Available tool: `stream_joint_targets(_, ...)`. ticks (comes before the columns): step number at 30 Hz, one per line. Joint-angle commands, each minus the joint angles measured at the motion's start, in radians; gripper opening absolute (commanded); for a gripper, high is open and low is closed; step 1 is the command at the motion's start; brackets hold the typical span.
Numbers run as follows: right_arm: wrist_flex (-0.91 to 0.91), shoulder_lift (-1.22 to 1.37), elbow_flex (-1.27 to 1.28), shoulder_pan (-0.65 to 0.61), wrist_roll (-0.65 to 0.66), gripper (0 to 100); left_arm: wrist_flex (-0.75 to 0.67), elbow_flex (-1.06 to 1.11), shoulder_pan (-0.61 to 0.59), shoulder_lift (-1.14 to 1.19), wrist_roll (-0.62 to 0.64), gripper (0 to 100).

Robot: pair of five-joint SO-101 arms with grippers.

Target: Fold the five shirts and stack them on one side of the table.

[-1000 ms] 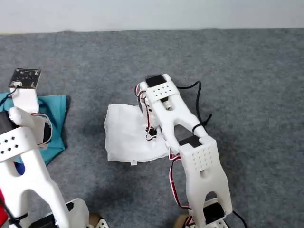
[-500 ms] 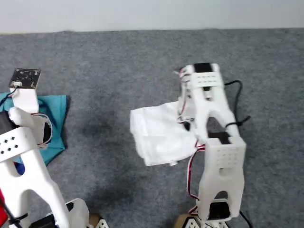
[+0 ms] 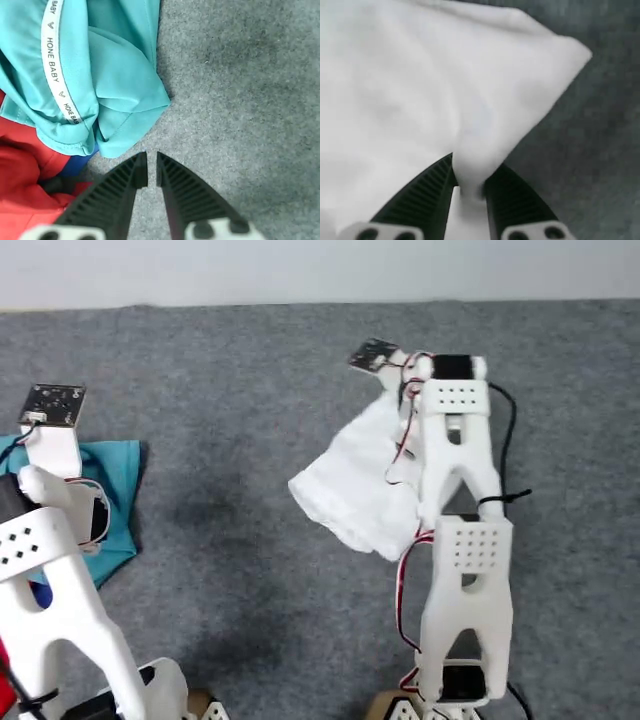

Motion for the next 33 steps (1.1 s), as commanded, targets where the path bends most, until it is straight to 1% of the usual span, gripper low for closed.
stream_joint_targets(1, -0.016, 0.081, -0.207, -0.039, 0.048, 0.9, 0.021, -0.01, -0.002, -0.026, -0.009, 4)
stream_joint_targets(5, -0.047, 0.213, -0.362, -0.056, 0.058, 1.8, 0.021, -0.01, -0.002, -0.026, -0.009, 4)
stream_joint_targets(7, -0.024, 0.248, -0.445, -0.062, 0.049, 7.1, 0.021, -0.008, -0.002, -0.026, -0.009, 4)
stream_joint_targets(8, -0.001, 0.259, -0.485, -0.064, 0.029, 11.7, 0.021, -0.008, -0.002, -0.026, -0.009, 4)
stream_joint_targets(10, 0.035, 0.263, -0.554, -0.065, -0.06, 19.4, 0.021, -0.008, -0.002, -0.026, -0.009, 4)
stream_joint_targets(11, 0.054, 0.263, -0.586, -0.065, -0.115, 21.0, 0.021, -0.008, -0.002, -0.026, -0.009, 4)
stream_joint_targets(12, 0.079, 0.26, -0.612, -0.067, -0.158, 21.5, 0.021, -0.008, -0.002, -0.026, -0.009, 4)
stream_joint_targets(16, 0.203, 0.246, -0.658, -0.077, -0.262, 21.5, 0.021, -0.008, 0.0, -0.026, -0.009, 4)
stream_joint_targets(19, 0.202, 0.216, -0.658, -0.064, -0.399, 21.3, 0.021, -0.008, 0.0, -0.026, -0.009, 4)
stream_joint_targets(21, 0.205, 0.189, -0.652, -0.061, -0.448, 20.8, 0.021, -0.008, 0.0, -0.026, -0.009, 4)
stream_joint_targets(22, 0.205, 0.171, -0.635, -0.059, -0.47, 19.1, 0.021, -0.008, 0.0, -0.026, -0.009, 4)
stream_joint_targets(24, 0.206, 0.117, -0.566, -0.059, -0.519, 11.3, 0.021, -0.01, 0.0, -0.026, -0.009, 4)
stream_joint_targets(26, 0.206, 0.041, -0.442, -0.064, -0.565, 2.0, 0.021, -0.01, 0.0, -0.026, -0.009, 4)
stream_joint_targets(27, 0.206, -0.005, -0.367, -0.067, -0.585, 0.2, 0.021, -0.01, 0.0, -0.026, -0.009, 4)
stream_joint_targets(29, 0.205, -0.119, -0.181, -0.067, -0.641, 2.0, 0.023, -0.01, -0.002, -0.026, -0.009, 4)
stream_joint_targets(33, 0.202, -0.357, 0.199, -0.082, -0.766, 0.9, 0.023, -0.01, -0.002, -0.026, -0.018, 4)
